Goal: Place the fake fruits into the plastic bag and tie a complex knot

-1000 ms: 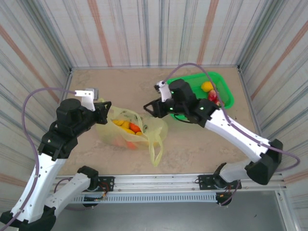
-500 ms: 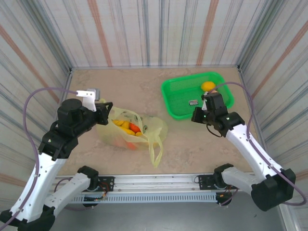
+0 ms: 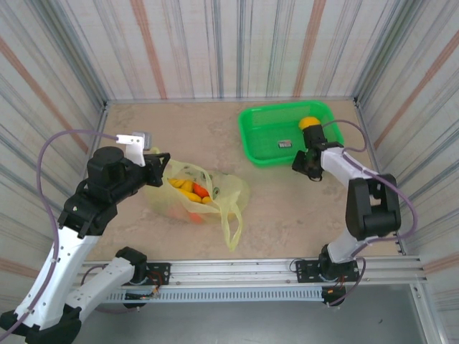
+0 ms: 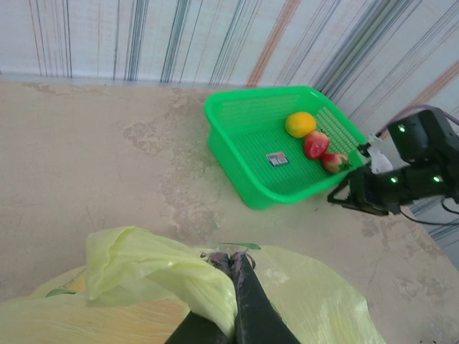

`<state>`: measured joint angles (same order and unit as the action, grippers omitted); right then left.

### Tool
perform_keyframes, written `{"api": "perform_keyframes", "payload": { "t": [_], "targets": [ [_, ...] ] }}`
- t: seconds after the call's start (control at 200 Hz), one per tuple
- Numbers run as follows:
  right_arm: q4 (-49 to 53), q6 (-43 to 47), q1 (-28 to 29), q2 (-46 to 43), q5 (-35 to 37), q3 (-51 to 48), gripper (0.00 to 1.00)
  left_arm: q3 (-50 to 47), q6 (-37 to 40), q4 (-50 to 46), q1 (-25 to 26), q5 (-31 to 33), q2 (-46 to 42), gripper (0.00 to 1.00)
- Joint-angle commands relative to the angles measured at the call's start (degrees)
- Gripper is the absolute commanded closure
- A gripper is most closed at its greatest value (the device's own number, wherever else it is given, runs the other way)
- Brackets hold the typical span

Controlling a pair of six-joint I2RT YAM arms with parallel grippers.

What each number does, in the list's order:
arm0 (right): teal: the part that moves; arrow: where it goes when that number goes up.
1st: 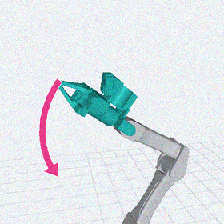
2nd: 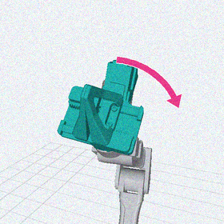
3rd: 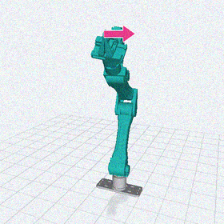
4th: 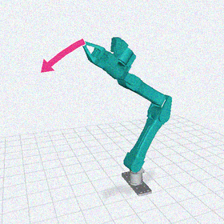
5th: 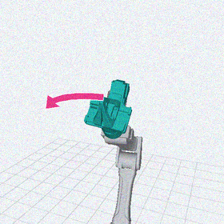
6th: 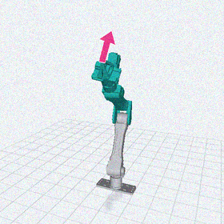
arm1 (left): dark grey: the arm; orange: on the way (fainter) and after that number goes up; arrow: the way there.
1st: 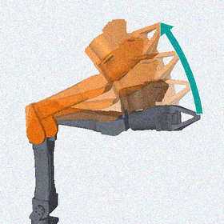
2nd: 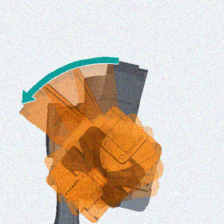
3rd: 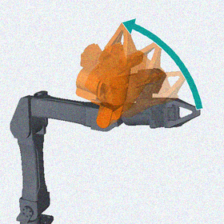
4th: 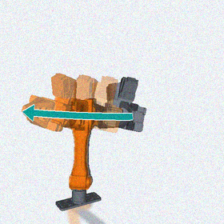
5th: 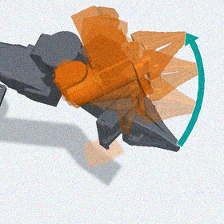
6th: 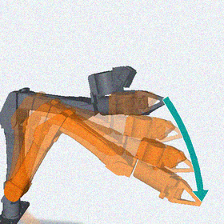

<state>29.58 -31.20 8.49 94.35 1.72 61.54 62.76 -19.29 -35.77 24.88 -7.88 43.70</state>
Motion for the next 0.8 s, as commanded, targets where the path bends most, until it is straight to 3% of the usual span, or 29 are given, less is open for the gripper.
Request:
{"api": "perform_keyframes", "payload": {
  "t": [0.0, 0.205, 0.436, 0.496, 0.636, 0.726, 0.796],
  "targets": [
    [-3.5, 1.2, -0.5, 4.9, 0.9, 8.4, 0.39, 1.0, -0.2, 0.9, 0.3, -1.2, -0.5, 1.00],
    [3.4, 3.3, 0.1, 12.8, 1.9, 22.7, 0.39, 2.0, -0.2, 0.2, 0.5, -1.1, -0.4, 1.00],
    [-1.1, 12.9, 10.7, -2.0, -9.2, 15.2, 0.45, 1.3, 1.5, -0.2, 1.0, 0.3, -1.0, 1.00],
    [0.0, 18.3, 14.4, -6.7, -12.1, 14.7, 0.46, 1.2, 2.5, -0.5, 1.5, 1.4, -0.9, 1.00],
    [2.2, 36.4, 25.6, -17.8, -8.1, 12.3, 0.46, 0.8, 3.5, 0.4, 1.8, 2.1, -0.5, 1.00],
    [0.9, 49.6, 30.3, -25.0, -13.5, 8.1, 0.46, 0.7, 3.7, 1.1, 1.9, 1.7, 0.1, 1.00],
    [0.2, 55.0, 32.7, -28.6, -15.5, 6.0, 0.46, 0.5, 4.1, 1.5, 1.9, 1.9, 0.3, 1.00]
  ]
}}
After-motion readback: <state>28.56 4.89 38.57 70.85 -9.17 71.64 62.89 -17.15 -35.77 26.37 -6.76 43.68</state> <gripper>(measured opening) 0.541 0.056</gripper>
